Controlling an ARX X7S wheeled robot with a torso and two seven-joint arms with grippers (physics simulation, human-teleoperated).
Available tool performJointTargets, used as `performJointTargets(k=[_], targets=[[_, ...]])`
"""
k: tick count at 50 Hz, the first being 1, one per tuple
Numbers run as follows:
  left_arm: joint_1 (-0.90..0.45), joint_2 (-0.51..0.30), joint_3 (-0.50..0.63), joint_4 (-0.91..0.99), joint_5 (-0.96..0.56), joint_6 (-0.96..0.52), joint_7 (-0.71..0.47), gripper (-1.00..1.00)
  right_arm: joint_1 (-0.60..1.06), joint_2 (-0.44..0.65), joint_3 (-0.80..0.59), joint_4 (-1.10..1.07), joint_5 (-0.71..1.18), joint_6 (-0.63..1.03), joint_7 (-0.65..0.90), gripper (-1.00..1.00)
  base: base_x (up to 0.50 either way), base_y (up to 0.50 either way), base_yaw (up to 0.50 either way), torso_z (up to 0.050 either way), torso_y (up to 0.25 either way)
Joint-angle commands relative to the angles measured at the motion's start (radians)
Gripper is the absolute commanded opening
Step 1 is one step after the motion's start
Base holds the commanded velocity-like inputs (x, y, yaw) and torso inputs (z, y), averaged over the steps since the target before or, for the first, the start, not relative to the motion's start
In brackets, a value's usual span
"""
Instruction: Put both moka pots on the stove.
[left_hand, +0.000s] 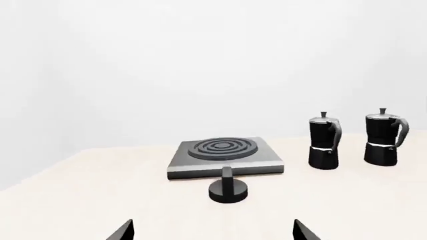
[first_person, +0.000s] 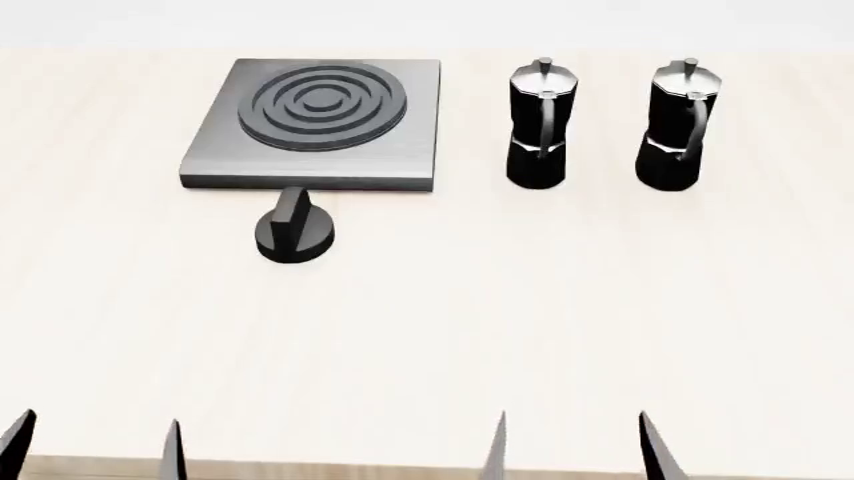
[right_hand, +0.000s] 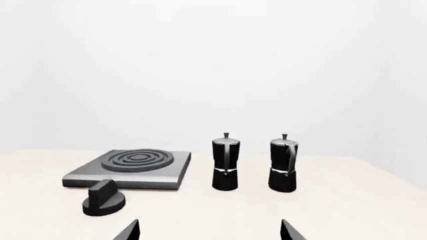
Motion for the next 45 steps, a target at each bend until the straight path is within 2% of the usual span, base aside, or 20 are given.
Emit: performJointTargets(k=[1, 27, 45], targets=[[0.106, -0.019, 0.021, 0.455, 0.037, -0.094, -0.022, 1.0, -0.086, 0.014, -0.003, -0.475, -0.01, 0.106, 0.012, 1.0, 0.0, 0.0, 0.0, 0.0, 0.0], [0.103, -0.073, 0.044, 0.389, 0.022, -0.022, -0.084, 1.0, -0.069, 0.056, -0.037, -0.412, 0.005, 0.08, 0.075, 1.0, 0.0, 0.0, 0.0, 0.0, 0.0], [0.089, -0.1, 0.053, 0.381, 0.003, -0.034, -0.108, 1.0, -0.059, 0.081, -0.059, -0.358, 0.004, 0.062, 0.107, 1.0, 0.16, 0.0, 0.0, 0.0, 0.0]])
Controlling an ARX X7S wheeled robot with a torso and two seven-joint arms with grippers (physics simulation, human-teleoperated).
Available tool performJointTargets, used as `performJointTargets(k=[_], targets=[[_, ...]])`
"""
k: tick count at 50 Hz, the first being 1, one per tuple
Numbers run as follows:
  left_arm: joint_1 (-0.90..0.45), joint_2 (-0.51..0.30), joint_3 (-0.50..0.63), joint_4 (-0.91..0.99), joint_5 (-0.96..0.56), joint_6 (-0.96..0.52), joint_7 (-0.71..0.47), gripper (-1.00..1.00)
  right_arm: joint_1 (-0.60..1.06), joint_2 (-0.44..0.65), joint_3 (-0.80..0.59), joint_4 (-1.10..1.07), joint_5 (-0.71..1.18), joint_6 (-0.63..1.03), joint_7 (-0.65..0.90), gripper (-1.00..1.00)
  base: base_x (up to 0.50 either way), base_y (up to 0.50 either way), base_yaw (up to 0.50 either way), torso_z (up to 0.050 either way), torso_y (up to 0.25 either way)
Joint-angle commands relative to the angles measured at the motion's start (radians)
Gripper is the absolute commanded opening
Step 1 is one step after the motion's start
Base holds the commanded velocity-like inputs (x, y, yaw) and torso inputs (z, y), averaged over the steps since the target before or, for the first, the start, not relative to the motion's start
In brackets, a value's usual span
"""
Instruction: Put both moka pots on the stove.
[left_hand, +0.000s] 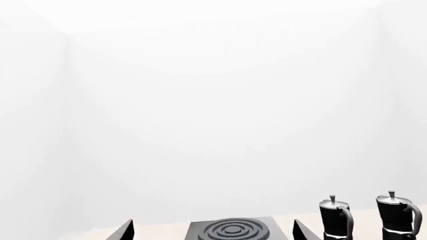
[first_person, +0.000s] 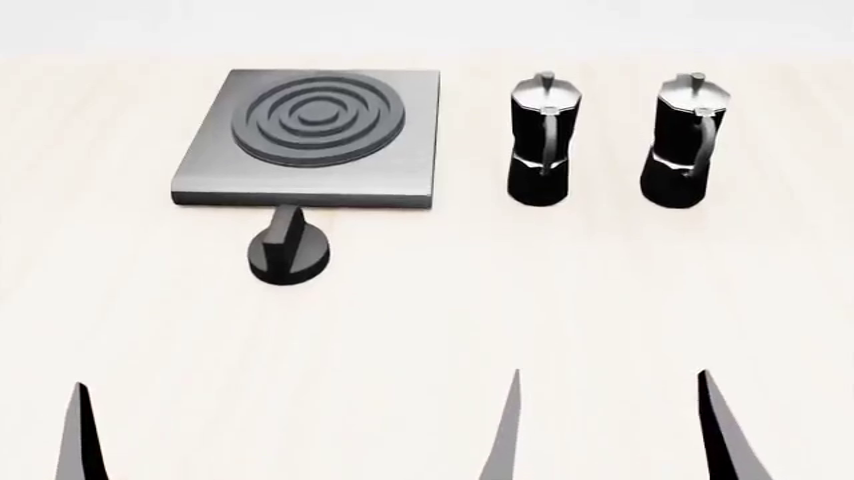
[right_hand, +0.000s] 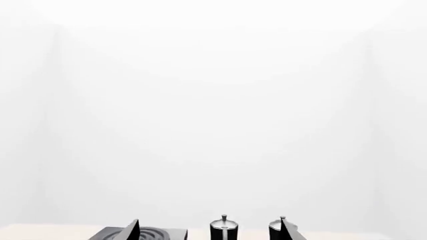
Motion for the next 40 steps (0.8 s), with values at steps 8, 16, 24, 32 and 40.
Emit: performJointTargets(k=[8, 16, 24, 32, 40], targets=[[-0.022, -0.021, 0.01, -0.028, -0.013, -0.003, -0.029, 1.0, 0.011, 0.023, -0.016, 0.051, 0.007, -0.017, 0.033, 1.0, 0.15, 0.0, 0.0, 0.0, 0.0], [-0.052, -0.022, 0.025, -0.052, -0.01, -0.006, -0.041, 1.0, 0.011, 0.032, -0.024, 0.056, 0.008, -0.022, 0.043, 1.0, 0.11, 0.0, 0.0, 0.0, 0.0], [-0.072, -0.028, 0.032, -0.067, -0.016, -0.01, -0.049, 1.0, 0.009, 0.04, -0.028, 0.058, 0.015, -0.025, 0.053, 1.0, 0.09, 0.0, 0.0, 0.0, 0.0], [-0.114, -0.031, 0.039, -0.1, -0.024, -0.021, -0.055, 1.0, 0.007, 0.048, -0.036, 0.056, 0.013, -0.026, 0.063, 1.0, 0.09, 0.0, 0.0, 0.0, 0.0], [-0.104, -0.041, 0.04, -0.084, -0.03, -0.025, -0.063, 1.0, 0.013, 0.054, -0.034, 0.06, 0.024, -0.022, 0.072, 1.0, 0.09, 0.0, 0.0, 0.0, 0.0]])
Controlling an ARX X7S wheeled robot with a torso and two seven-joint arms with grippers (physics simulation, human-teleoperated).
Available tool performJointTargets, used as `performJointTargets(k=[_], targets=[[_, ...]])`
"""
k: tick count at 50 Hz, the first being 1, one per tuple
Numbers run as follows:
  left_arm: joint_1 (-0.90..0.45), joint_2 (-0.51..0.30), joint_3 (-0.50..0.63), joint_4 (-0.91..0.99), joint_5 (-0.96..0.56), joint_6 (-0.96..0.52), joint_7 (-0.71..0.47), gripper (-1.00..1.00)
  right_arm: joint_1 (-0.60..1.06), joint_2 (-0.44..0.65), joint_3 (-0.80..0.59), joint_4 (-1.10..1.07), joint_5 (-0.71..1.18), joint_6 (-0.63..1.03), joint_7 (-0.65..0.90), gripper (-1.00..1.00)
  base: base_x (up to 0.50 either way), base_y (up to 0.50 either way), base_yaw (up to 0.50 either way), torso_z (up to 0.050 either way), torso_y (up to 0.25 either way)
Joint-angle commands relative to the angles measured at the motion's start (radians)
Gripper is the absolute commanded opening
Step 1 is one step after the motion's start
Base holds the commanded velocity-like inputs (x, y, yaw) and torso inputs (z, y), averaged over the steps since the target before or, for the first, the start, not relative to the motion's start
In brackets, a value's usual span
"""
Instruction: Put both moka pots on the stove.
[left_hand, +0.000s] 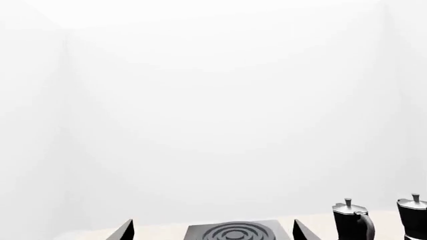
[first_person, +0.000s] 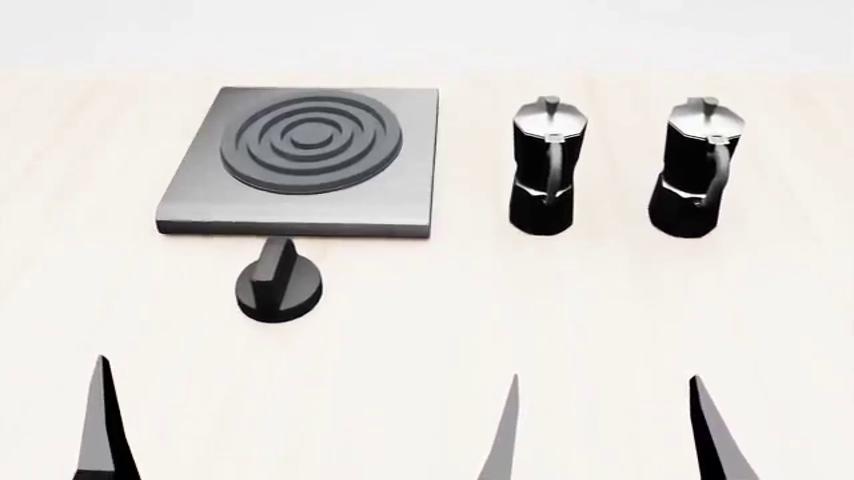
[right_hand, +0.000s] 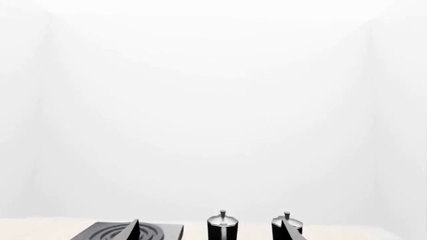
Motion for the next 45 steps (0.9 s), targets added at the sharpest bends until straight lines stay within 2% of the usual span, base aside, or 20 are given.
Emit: performJointTargets(k=[1, 22, 45], targets=[[-0.006, -0.012, 0.006, 0.001, -0.007, -0.006, -0.012, 1.0, 0.003, 0.01, -0.003, 0.004, 0.009, 0.001, 0.014, 1.0, 0.12, 0.0, 0.0, 0.0, 0.0], [0.034, -0.035, 0.016, 0.031, -0.012, 0.006, -0.033, 1.0, 0.005, 0.027, -0.006, -0.001, 0.027, 0.004, 0.034, 1.0, 0.13, 0.0, 0.0, 0.0, 0.0], [0.06, -0.057, 0.021, 0.055, -0.02, 0.01, -0.052, 1.0, 0.005, 0.045, -0.017, 0.005, 0.032, -0.007, 0.053, 1.0, 0.24, 0.0, 0.0, 0.0, 0.0]])
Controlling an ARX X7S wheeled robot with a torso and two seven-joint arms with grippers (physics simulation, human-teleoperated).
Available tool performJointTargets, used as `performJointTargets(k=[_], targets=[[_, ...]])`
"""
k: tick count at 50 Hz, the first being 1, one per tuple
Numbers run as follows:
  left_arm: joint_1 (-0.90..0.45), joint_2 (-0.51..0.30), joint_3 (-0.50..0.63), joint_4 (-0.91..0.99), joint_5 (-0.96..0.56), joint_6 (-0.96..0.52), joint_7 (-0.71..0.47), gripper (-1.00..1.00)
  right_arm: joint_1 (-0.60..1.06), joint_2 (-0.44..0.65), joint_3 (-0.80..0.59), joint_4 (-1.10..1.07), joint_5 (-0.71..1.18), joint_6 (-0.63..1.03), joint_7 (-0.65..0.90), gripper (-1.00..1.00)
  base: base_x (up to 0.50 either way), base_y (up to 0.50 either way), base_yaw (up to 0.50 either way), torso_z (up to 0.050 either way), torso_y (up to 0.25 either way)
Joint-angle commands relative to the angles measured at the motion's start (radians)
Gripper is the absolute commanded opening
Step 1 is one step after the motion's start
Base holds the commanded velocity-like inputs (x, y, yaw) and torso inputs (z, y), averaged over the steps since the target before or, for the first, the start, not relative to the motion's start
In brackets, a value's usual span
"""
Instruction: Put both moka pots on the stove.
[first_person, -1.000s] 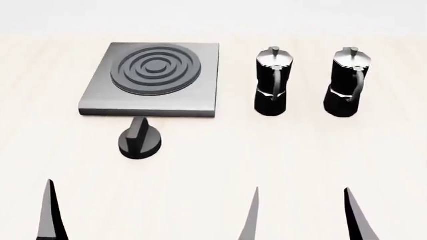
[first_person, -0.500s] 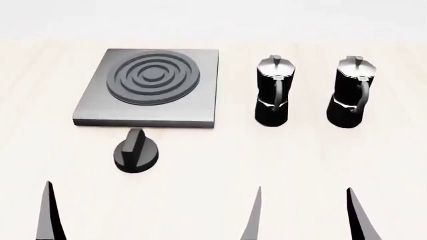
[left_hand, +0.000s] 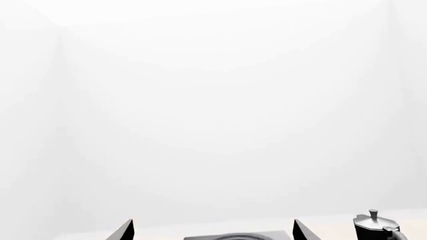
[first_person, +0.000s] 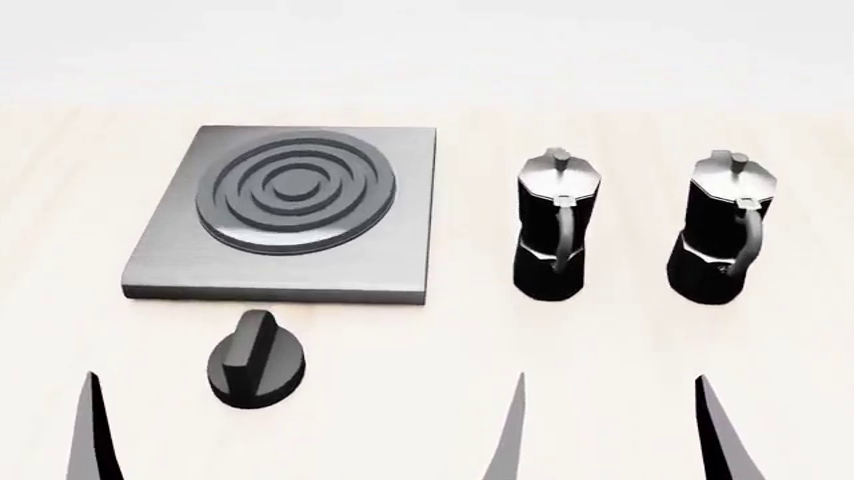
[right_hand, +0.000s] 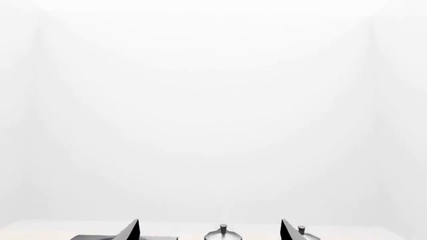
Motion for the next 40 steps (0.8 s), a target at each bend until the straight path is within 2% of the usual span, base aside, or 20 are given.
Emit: performJointTargets(k=[1, 34, 40], targets=[[0.014, -0.01, 0.004, 0.011, -0.003, 0.004, -0.01, 1.0, 0.0, 0.009, -0.005, 0.001, 0.003, -0.002, 0.01, 1.0, 0.25, 0.0, 0.0, 0.0, 0.0], [0.011, -0.029, 0.021, 0.008, -0.008, 0.006, -0.032, 1.0, 0.007, 0.031, -0.02, 0.004, 0.013, 0.001, 0.033, 1.0, 0.25, 0.0, 0.0, 0.0, 0.0], [0.013, -0.033, 0.022, 0.007, -0.009, 0.01, -0.037, 1.0, 0.008, 0.033, -0.022, 0.019, 0.012, -0.014, 0.038, 1.0, 0.08, 0.0, 0.0, 0.0, 0.0]])
